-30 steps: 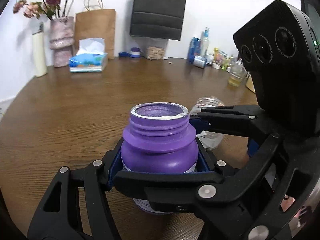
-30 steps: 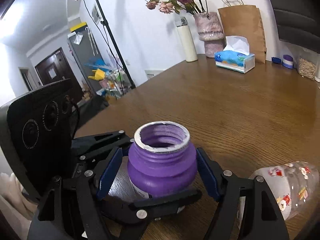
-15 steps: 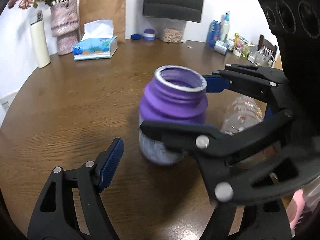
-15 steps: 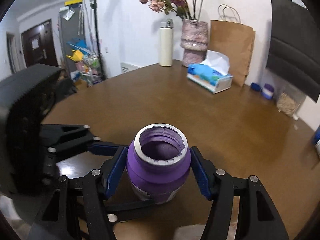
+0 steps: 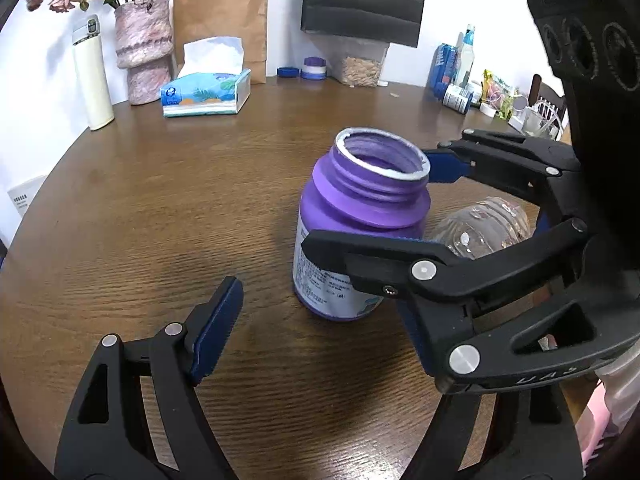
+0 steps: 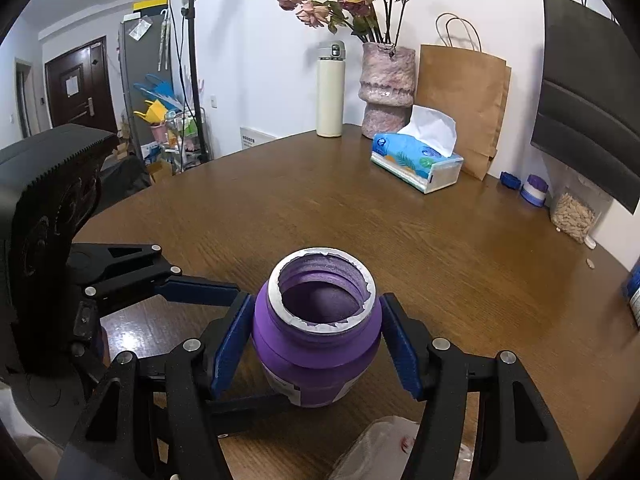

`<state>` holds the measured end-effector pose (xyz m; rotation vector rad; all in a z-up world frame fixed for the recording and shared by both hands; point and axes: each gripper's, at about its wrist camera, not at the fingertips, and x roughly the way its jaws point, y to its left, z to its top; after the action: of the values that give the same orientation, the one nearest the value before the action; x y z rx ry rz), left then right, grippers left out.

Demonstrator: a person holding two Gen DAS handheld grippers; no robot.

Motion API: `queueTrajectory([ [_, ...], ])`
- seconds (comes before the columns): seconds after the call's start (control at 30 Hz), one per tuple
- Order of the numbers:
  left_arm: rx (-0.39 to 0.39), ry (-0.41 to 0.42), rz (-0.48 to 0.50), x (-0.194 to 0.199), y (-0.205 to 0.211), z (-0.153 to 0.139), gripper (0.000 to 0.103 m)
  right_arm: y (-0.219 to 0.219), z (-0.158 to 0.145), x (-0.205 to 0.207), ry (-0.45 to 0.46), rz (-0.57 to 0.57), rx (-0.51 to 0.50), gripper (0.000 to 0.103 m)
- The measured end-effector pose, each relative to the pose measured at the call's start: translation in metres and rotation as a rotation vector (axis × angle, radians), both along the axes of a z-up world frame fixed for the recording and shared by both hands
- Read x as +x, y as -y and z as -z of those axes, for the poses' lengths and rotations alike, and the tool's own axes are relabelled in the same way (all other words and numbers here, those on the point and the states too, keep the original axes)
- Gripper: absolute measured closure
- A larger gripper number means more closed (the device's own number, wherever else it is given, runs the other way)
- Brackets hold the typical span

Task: Flip cup upright

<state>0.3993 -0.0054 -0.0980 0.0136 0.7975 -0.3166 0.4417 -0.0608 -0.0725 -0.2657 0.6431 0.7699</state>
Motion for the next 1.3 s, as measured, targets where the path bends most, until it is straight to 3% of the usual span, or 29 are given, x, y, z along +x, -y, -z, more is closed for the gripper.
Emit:
queueTrajectory([
  [0.3, 0.005, -0.034, -0.023, -0.008, -0.003, 0.006, 0.024, -0.001, 0.004, -0.01, 0.016, 0.015, -0.019, 0.034],
  [0.4, 0.009, -0.042, -0.031, -0.014, -0.006, 0.007, 0.023, -0.002, 0.006, -0.011, 0.004, 0.017, -0.035, 0.024],
  [0.53, 0.013, -0.023, -0.062, -0.028, -0.015, 0.003, 0.023, 0.007, -0.003, -0.019, 0.019, 0.047, -0.006, 0.024],
  [0.63, -0.002, 0.037, -0.154, -0.041, -0.027, -0.009, 0.023, 0.027, -0.018, -0.031, 0.004, 0.073, 0.073, 0.024],
  [0.73, -0.011, 0.125, -0.238, -0.058, -0.035, -0.029, 0.015, 0.051, -0.034, -0.044, 0.005, 0.136, 0.129, 0.023],
  [0.87, 0.024, 0.236, -0.265, -0.079, -0.036, -0.05, 0.006, 0.09, -0.044, -0.061, 0.033, 0.273, 0.129, 0.016],
  [1.1, 0.024, 0.285, -0.269, -0.095, -0.029, -0.062, 0.001, 0.132, -0.045, -0.088, 0.028, 0.374, 0.14, 0.016],
  [1.3, 0.056, 0.327, -0.283, -0.118, -0.023, -0.069, 0.0, 0.134, -0.049, -0.107, 0.046, 0.386, 0.136, 0.016],
])
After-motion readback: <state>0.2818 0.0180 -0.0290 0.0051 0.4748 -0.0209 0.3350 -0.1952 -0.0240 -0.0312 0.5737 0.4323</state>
